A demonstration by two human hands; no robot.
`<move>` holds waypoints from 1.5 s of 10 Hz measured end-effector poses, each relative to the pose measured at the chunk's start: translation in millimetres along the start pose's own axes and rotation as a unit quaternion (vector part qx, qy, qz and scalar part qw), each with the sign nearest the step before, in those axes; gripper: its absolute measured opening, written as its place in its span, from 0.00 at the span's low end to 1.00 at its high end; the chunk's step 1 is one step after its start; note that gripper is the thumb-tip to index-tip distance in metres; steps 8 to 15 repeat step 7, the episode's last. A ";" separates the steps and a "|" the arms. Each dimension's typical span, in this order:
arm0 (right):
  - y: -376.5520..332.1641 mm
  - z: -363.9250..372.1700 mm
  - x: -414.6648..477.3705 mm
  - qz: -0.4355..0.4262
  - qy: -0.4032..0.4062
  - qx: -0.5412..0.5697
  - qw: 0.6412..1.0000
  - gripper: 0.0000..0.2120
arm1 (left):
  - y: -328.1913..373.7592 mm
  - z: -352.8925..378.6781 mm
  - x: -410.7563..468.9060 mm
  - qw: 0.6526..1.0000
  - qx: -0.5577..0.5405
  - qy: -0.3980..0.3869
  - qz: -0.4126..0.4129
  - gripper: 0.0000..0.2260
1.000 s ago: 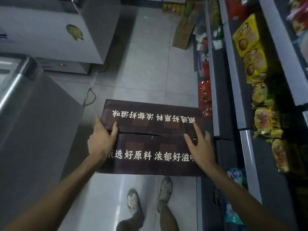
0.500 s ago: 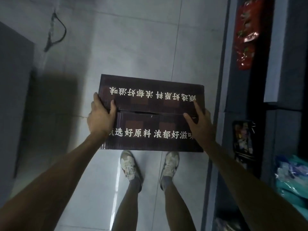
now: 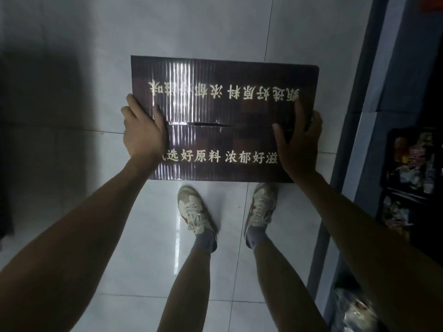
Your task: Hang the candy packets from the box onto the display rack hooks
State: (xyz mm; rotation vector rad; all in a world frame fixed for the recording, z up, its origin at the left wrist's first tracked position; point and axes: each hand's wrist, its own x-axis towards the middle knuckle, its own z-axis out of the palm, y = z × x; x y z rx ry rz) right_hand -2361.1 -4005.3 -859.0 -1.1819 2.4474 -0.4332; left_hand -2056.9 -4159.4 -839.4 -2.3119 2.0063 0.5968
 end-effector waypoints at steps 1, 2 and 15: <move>-2.5 -11.4 -3.0 0.011 -0.030 -0.017 0.999 0.36 | 5.3 -5.9 -3.9 0.996 0.088 -0.026 -0.006 0.32; -15.5 -30.7 -1.3 0.021 -0.050 -0.069 0.996 0.37 | 12.4 -25.1 -8.0 0.987 0.153 -0.046 0.033 0.30; -110.4 -141.0 -58.6 -0.026 -0.142 -0.222 0.964 0.45 | 49.2 -164.8 -90.3 0.925 0.264 -0.160 0.224 0.32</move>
